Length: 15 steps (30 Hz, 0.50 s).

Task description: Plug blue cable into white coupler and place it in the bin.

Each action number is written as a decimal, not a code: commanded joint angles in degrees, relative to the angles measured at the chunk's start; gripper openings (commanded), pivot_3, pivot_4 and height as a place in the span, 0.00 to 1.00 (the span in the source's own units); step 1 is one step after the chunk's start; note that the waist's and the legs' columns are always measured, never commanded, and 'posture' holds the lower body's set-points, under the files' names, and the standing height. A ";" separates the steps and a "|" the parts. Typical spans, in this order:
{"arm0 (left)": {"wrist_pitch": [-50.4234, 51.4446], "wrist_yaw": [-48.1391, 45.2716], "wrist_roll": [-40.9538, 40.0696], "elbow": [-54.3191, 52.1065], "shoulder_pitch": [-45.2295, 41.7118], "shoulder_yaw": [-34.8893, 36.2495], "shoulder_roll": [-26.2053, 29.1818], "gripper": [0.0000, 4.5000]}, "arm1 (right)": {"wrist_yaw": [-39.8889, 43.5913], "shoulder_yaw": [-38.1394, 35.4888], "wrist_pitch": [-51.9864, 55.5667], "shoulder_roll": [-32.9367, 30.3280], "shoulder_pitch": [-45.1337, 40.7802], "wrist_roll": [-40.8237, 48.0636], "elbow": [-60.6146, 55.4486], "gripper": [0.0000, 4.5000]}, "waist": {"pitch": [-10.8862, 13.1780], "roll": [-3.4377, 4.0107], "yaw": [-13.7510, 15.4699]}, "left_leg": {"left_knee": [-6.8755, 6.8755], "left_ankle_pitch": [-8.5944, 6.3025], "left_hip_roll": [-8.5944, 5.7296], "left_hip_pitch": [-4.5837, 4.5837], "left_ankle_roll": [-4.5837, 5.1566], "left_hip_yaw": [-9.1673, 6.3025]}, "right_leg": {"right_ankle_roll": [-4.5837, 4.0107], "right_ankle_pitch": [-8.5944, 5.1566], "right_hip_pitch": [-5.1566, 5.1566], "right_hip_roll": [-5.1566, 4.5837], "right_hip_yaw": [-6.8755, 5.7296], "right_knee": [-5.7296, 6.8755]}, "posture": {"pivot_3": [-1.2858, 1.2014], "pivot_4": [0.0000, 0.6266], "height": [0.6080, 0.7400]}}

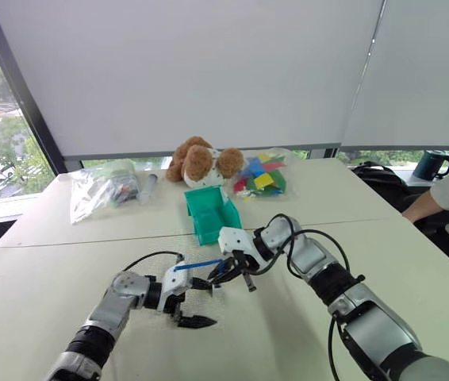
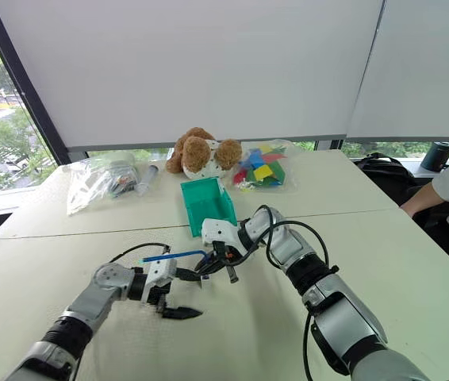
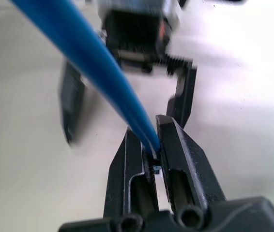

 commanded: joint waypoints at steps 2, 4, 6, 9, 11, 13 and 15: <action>4.36 1.79 -3.75 -6.35 1.34 4.85 3.30 0.99 | 0.31 4.10 2.81 -0.46 3.19 -4.51 5.16 0.00 | 0.00 0.00 0.10 | 0.00 0.00 0.02 -0.01 0.00 0.00 | -0.01 -0.01 0.00 -0.03 0.00 -0.01 | 0.52 0.24 1.00; 6.83 3.79 -5.54 -8.44 2.11 7.33 4.19 0.99 | 0.42 2.15 5.26 -0.41 2.48 -2.38 3.13 0.00 | 0.00 0.00 0.12 | 0.00 0.00 0.17 -0.02 0.00 -0.03 | -0.02 -0.01 -0.01 -0.07 0.01 -0.02 | 0.52 0.24 1.00; 8.46 5.97 -6.91 -9.83 2.62 9.43 4.37 0.99 | 0.73 -0.20 8.67 -0.45 1.53 0.13 0.51 0.00 | 0.01 0.02 0.23 | 0.01 0.00 0.20 -0.06 -0.01 -0.08 | -0.02 -0.01 -0.05 -0.08 0.00 -0.03 | 0.52 0.24 1.00; 10.67 9.42 -9.10 -12.14 3.66 12.77 4.17 0.99 | 1.37 -3.58 12.23 -2.05 -1.09 2.75 -4.10 0.00 | 0.11 0.08 0.22 | 0.00 0.01 0.22 -0.25 -0.01 -0.09 | -0.02 0.00 -0.27 -0.10 0.04 -0.02 | 0.52 0.24 1.00; 11.78 11.38 -10.16 -13.69 4.48 14.56 4.18 0.99 | 2.11 -5.78 14.28 -3.17 -4.09 4.50 -6.17 0.00 | 0.39 0.07 0.28 | 0.00 0.02 0.23 -0.43 -0.03 -0.08 | 0.01 0.01 -0.47 -0.10 0.05 -0.01 | 0.52 0.24 1.00; 12.58 13.19 -10.93 -15.01 5.41 15.82 4.05 0.99 | 2.80 -7.84 15.68 -3.84 -8.26 6.31 -5.82 0.00 | 0.57 0.16 0.23 | 0.02 0.03 0.23 -0.74 -0.05 -0.08 | 0.15 0.11 -0.75 -0.09 0.04 0.00 | 0.52 0.24 1.00; 13.25 14.96 -11.51 -16.16 6.38 16.76 3.75 0.99 | 2.77 -9.67 15.72 -3.72 -13.09 7.38 -2.59 0.00 | 0.68 0.19 -0.02 | 0.06 0.17 0.22 -1.44 -0.28 0.01 | 0.18 0.18 -1.59 -0.09 0.05 0.19 | 0.52 0.24 1.00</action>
